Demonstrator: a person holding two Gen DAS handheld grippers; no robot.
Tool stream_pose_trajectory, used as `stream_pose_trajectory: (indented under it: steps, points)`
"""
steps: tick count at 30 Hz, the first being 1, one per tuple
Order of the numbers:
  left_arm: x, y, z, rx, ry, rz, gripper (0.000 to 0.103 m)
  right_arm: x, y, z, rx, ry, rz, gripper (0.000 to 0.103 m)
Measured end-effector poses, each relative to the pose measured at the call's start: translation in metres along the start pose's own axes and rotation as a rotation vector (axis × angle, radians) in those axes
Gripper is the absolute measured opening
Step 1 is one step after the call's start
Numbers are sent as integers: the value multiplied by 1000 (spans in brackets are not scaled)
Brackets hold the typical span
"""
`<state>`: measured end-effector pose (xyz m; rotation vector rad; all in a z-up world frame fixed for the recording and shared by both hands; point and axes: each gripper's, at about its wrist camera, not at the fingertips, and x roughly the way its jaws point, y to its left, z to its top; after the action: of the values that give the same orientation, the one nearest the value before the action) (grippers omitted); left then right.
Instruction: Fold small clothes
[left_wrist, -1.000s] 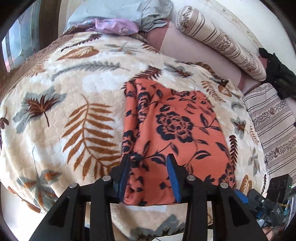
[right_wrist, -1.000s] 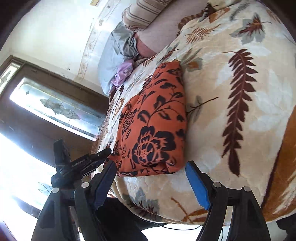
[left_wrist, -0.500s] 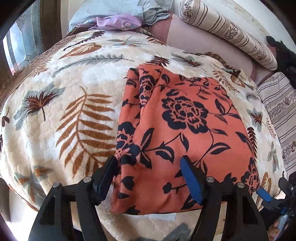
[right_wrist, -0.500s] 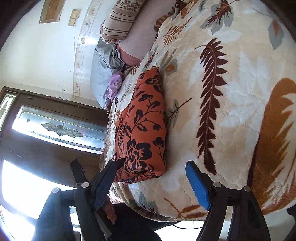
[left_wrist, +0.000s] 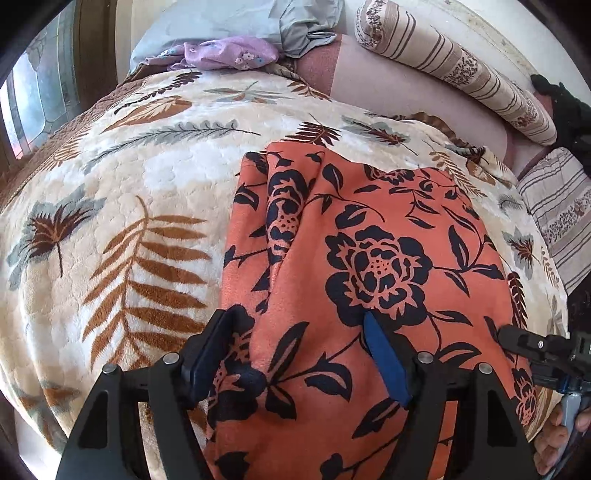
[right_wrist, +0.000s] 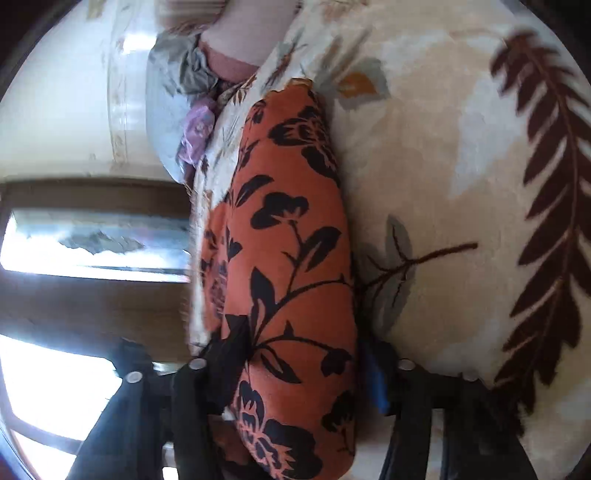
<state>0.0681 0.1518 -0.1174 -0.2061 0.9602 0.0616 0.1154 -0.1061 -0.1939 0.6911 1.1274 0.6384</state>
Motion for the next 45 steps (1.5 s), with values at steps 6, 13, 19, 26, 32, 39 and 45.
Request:
stream_pose_trajectory:
  steps: [6,13,19,26,32,39,45]
  points:
    - [5,11,1,-57,18,-51,79,-4,23,-3,-144,-8,-146,52]
    - [7,15,1,-103,37,-83,81,-9,-25,55,217,-72,165,89]
    - [7,18,0,-111,39,-102,81,3,51,36,-229,-92,-193,36]
    - [9,17,0,-108,41,-101,82,8,20,44,-86,-71,-95,74]
    - [10,15,0,-102,38,-97,83,22,-20,76,202,-85,86,75]
    - [11,15,1,-99,35,-95,84,23,45,60,-244,-120,-309,43]
    - [10,16,0,-100,27,-95,84,-6,33,41,-135,-164,-257,70]
